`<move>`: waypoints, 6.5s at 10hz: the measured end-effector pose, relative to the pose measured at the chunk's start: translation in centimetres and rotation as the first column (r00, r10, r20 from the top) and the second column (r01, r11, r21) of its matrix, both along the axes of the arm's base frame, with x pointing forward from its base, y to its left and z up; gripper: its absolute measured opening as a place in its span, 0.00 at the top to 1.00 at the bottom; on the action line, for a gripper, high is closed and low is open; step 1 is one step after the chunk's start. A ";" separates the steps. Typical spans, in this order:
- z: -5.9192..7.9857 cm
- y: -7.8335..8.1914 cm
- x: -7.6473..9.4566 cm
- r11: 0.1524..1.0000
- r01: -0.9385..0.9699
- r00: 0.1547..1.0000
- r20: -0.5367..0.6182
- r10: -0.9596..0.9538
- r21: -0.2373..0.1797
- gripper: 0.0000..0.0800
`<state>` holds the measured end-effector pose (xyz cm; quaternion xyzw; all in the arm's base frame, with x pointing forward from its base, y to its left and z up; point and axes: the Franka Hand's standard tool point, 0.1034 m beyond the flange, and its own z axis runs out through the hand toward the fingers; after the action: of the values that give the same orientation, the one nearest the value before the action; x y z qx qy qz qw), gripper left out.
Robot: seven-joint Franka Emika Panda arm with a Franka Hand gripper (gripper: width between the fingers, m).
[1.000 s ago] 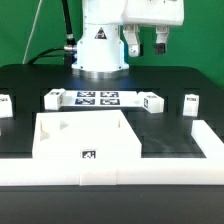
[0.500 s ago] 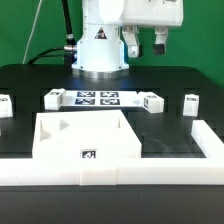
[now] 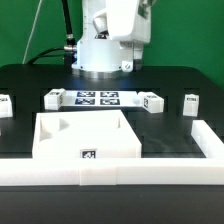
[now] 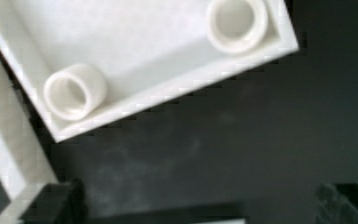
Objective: Assemble one leg
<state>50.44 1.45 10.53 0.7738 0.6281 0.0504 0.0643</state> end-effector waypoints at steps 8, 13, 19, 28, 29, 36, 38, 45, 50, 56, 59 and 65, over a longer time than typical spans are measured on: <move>-1.8 -3.3 -0.6 0.973 -0.227 0.974 -0.040 0.225 -0.042 0.19; -6.1 -5.1 -1.4 0.957 -0.289 0.953 -0.107 0.284 -0.033 0.19; -9.7 -7.2 -2.6 0.975 -0.224 0.964 -0.151 0.221 -0.007 0.19; -9.7 -7.3 -2.6 0.975 -0.224 0.964 -0.150 0.220 -0.007 0.93; -9.7 -7.3 -2.6 0.975 -0.224 0.964 -0.150 0.220 -0.007 0.93; -9.7 -1.4 -2.2 0.992 -0.128 0.982 -0.136 0.130 0.020 0.93; -9.7 1.3 -1.3 0.992 -0.122 0.984 -0.128 0.125 0.028 0.93; -9.7 4.4 -0.6 0.987 -0.156 0.980 -0.122 0.159 0.040 0.93; -9.7 5.8 -0.3 0.984 -0.173 0.977 -0.121 0.178 0.050 0.93; -9.8 5.7 -0.3 0.984 -0.172 0.977 -0.122 0.176 0.050 0.38; -9.8 5.7 -0.4 0.984 -0.171 0.977 -0.123 0.176 0.050 0.20; -6.9 7.2 -1.2 0.994 -0.096 0.990 -0.100 0.100 0.044 0.19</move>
Offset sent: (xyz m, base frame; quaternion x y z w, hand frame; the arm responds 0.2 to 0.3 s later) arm 0.0000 0.0000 0.0000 0.0000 0.0000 0.0000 1.0000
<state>49.21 8.63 3.64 0.7446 0.6668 0.0263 0.0146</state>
